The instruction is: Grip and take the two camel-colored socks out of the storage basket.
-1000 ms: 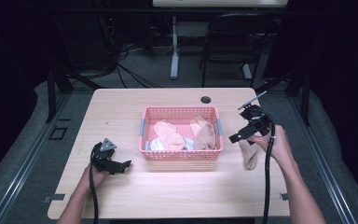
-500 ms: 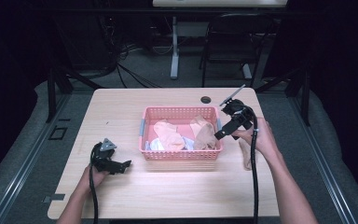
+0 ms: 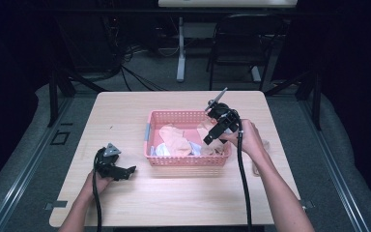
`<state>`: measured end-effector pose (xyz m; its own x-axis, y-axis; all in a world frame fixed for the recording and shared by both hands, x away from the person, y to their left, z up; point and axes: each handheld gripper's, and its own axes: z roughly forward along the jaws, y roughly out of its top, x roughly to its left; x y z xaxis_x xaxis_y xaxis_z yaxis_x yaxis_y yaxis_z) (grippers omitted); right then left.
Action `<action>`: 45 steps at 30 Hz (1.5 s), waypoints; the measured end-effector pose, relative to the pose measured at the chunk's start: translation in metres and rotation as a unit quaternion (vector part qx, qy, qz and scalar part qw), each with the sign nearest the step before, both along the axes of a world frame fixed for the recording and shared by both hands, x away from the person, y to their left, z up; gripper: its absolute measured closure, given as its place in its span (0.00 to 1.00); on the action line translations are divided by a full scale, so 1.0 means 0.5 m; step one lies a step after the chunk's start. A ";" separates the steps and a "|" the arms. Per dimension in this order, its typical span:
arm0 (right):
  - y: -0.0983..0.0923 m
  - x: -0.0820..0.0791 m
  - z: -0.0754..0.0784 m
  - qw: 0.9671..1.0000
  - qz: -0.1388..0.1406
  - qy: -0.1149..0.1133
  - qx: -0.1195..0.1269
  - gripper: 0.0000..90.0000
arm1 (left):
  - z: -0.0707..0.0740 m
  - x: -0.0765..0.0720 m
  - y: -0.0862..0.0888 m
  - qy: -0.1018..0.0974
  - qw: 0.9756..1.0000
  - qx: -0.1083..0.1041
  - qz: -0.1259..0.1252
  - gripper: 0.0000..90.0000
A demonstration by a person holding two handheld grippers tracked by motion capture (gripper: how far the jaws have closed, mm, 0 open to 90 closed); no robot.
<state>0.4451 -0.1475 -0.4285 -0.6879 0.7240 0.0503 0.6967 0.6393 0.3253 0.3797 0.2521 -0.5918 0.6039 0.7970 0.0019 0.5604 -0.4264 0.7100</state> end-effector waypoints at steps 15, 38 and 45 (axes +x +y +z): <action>0.031 0.033 -0.119 0.997 -0.019 0.049 -0.048 0.43 | 0.000 0.000 0.000 -0.001 1.000 0.001 -0.001 0.00; 0.052 0.043 -0.200 0.990 -0.016 0.073 -0.122 0.88 | 0.000 -0.001 0.000 0.000 1.000 0.000 0.000 0.00; 0.045 0.037 -0.179 0.993 -0.022 0.061 -0.096 0.91 | 0.000 -0.001 0.000 0.000 1.000 0.000 0.000 0.00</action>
